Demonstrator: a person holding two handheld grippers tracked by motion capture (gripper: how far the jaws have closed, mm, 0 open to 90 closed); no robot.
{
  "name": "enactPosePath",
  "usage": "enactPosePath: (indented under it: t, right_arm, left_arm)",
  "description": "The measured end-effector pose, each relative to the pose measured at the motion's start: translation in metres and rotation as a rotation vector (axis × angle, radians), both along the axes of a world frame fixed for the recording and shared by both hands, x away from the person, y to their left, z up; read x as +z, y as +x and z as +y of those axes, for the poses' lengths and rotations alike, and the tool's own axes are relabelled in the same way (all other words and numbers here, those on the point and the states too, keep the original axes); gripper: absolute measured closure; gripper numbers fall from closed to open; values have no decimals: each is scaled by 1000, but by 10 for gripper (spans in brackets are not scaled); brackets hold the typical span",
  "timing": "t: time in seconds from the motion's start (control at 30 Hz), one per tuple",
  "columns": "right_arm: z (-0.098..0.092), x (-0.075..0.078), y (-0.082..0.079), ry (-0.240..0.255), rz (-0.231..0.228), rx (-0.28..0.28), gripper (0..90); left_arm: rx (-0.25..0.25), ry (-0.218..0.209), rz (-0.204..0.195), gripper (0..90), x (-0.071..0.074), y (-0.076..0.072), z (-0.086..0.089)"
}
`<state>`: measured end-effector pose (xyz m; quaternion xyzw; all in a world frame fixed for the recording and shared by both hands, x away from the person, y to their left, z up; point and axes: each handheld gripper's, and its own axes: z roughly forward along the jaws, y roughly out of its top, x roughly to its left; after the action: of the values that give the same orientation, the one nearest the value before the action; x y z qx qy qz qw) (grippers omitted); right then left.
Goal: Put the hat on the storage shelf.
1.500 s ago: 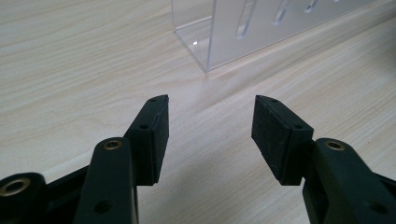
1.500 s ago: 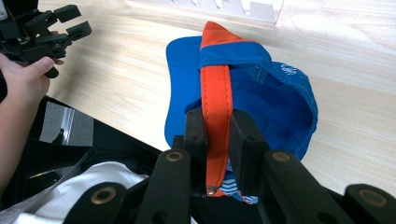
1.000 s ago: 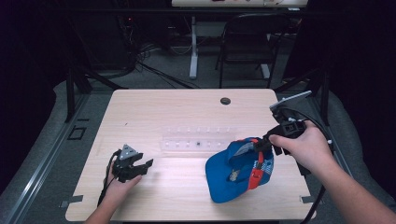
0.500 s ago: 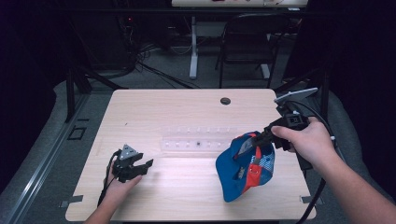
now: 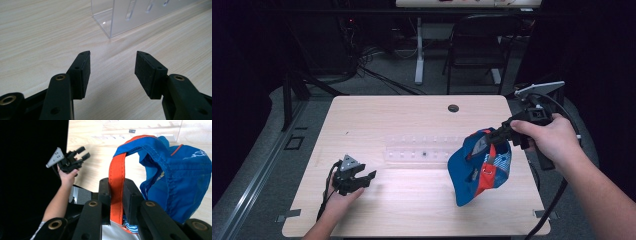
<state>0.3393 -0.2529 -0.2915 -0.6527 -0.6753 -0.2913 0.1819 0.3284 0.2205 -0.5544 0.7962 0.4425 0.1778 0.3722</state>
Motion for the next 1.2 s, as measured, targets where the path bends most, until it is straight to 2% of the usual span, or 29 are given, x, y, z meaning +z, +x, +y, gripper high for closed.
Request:
enactPosePath:
  t: [0.23,0.27,0.47,0.67,0.7,0.97,1.2]
  right_arm:
    - [1,13,7,12,-32,17,784]
    - [1,17,8,23,-56,17,784]
    - [-1,27,14,38,-72,-4,784]
    - [-3,29,19,47,-82,-18,784]
    - [-4,29,20,43,-95,-16,784]
    - [-5,29,24,36,-79,-26,784]
    - [-3,32,28,30,-85,-41,784]
  left_arm:
    - [-2,-1,0,468,0,0,0]
    - [-4,1,0,468,0,0,0]
    - [-3,-1,0,468,0,0,1]
    - [-6,0,0,468,0,0,0]
    - [-9,2,6,468,0,0,0]
    - [-4,-4,0,468,0,0,0]
    - [-11,2,6,468,0,-1,-1]
